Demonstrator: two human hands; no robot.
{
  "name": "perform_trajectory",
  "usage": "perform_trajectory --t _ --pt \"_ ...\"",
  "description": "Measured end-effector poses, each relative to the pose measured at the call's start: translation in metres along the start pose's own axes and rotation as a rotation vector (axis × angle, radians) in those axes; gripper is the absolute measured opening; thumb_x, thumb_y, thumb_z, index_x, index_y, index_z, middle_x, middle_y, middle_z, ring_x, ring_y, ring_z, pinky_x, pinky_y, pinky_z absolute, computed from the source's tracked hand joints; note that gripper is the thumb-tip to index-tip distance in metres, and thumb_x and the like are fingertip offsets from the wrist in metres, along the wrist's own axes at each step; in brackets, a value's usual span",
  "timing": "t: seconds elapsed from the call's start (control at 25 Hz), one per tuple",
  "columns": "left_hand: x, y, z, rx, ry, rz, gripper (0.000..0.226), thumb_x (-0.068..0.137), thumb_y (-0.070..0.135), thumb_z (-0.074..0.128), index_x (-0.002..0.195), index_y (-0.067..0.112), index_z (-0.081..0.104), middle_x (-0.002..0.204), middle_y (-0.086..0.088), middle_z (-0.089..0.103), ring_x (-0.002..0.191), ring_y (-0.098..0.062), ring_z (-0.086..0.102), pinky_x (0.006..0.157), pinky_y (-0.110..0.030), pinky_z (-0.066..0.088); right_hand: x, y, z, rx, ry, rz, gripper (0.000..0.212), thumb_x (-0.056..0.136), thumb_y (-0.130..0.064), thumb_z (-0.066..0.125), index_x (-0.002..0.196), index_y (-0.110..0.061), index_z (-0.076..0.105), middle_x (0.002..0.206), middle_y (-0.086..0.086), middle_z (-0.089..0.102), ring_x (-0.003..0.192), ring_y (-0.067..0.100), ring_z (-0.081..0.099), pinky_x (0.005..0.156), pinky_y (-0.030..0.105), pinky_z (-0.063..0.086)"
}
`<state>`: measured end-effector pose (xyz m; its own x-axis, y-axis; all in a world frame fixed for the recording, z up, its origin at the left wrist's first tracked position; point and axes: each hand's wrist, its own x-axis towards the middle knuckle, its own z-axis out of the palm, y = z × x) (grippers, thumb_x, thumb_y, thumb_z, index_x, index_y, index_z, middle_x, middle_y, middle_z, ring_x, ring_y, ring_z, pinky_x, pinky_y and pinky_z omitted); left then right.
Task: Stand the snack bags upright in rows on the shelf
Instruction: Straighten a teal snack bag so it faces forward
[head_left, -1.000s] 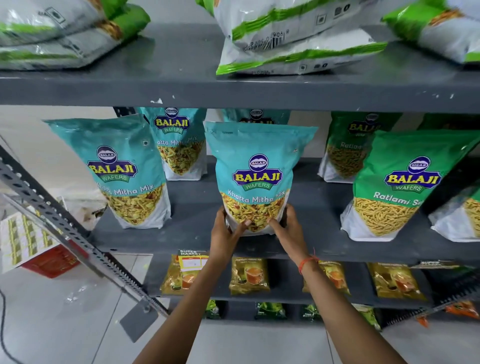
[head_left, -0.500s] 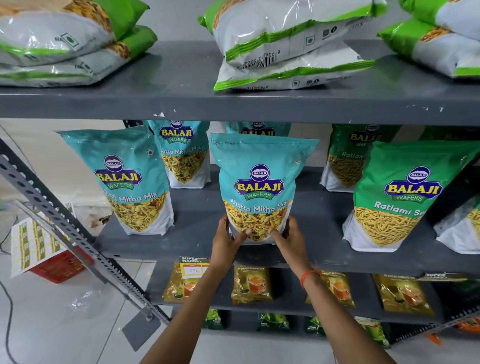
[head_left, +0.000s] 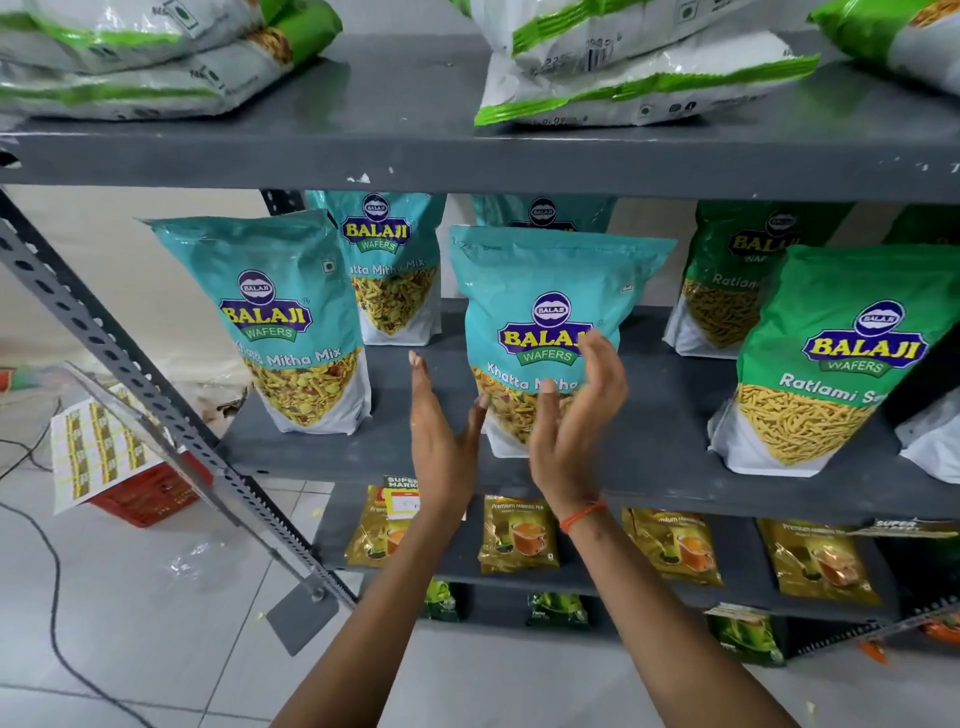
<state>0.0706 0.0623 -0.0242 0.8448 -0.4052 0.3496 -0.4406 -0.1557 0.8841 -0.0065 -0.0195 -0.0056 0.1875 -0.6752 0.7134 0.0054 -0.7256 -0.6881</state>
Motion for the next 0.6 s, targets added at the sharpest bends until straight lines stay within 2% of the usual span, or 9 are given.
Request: perform_trajectory --t 0.08,0.16,0.2,0.32,0.4,0.48,0.52,0.6 --pt "0.014 0.009 -0.021 0.047 0.133 0.203 0.076 0.088 0.035 0.054 0.146 0.014 0.010 0.157 -0.005 0.010 0.145 -0.009 0.009 0.117 -0.020 0.014 0.000 -0.029 0.031 0.005 -0.058 -0.221 0.036 0.091 -0.009 0.044 0.127 -0.004 0.043 0.135 0.012 0.041 0.129 0.027 0.038 0.112 0.039 0.031" --pt "0.034 0.000 -0.047 0.090 0.247 0.272 0.075 0.090 0.034 0.054 0.146 0.008 0.010 0.156 -0.013 0.009 0.146 -0.018 0.007 0.120 -0.034 0.014 -0.008 -0.045 0.066 0.013 -0.177 -0.250 0.035 0.090 -0.002 0.043 0.125 -0.002 0.045 0.133 0.017 0.046 0.127 0.029 0.040 0.112 0.036 0.030" --pt "0.044 -0.011 -0.062 0.115 0.291 0.241 0.078 0.090 0.038 0.053 0.146 0.005 0.010 0.157 -0.016 0.008 0.147 -0.021 0.005 0.120 -0.040 0.014 -0.015 -0.047 0.084 -0.001 -0.241 -0.215 0.036 0.090 0.000 0.044 0.126 -0.002 0.045 0.133 0.018 0.048 0.127 0.029 0.040 0.112 0.034 0.030" --pt "0.067 -0.057 -0.113 0.192 0.301 0.109 0.091 0.085 0.045 0.056 0.146 0.005 0.002 0.158 -0.018 0.001 0.147 -0.025 0.001 0.120 -0.046 0.011 -0.039 -0.042 0.131 -0.025 -0.435 -0.013 0.044 0.091 -0.014 0.046 0.133 -0.003 0.040 0.139 0.018 0.045 0.131 0.027 0.037 0.113 0.030 0.027" --pt "0.076 -0.088 -0.139 0.186 0.205 0.029 0.097 0.080 0.039 0.064 0.147 0.009 0.000 0.158 -0.016 0.001 0.147 -0.024 0.003 0.120 -0.040 0.012 -0.050 -0.032 0.155 -0.040 -0.628 0.186 0.063 0.087 -0.027 0.051 0.141 -0.001 0.030 0.147 0.019 0.035 0.138 0.028 0.029 0.116 0.035 0.025" --pt "0.085 -0.109 -0.157 0.109 0.094 -0.109 0.101 0.077 0.030 0.071 0.147 0.014 0.000 0.158 -0.012 0.010 0.145 -0.024 0.014 0.116 -0.039 0.022 -0.058 -0.026 0.172 -0.021 -0.795 0.425 0.076 0.085 -0.028 0.060 0.146 -0.006 0.020 0.154 0.014 0.027 0.142 0.027 0.025 0.116 0.040 0.027" --pt "0.091 -0.117 -0.163 0.074 0.034 -0.149 0.101 0.076 0.026 0.073 0.148 0.016 0.002 0.157 -0.011 0.018 0.143 -0.024 0.022 0.113 -0.041 0.028 -0.061 -0.025 0.178 0.011 -0.837 0.517 0.079 0.083 -0.028 0.064 0.147 -0.012 0.018 0.153 0.010 0.029 0.140 0.025 0.029 0.113 0.040 0.032" --pt "0.101 -0.126 -0.172 0.023 -0.054 -0.172 0.092 0.075 0.022 0.075 0.146 0.017 0.016 0.150 -0.008 0.035 0.133 -0.020 0.037 0.108 -0.040 0.037 -0.064 -0.026 0.186 0.068 -0.856 0.622 0.075 0.081 -0.026 0.066 0.142 -0.022 0.023 0.142 0.004 0.047 0.129 0.023 0.046 0.100 0.036 0.045"
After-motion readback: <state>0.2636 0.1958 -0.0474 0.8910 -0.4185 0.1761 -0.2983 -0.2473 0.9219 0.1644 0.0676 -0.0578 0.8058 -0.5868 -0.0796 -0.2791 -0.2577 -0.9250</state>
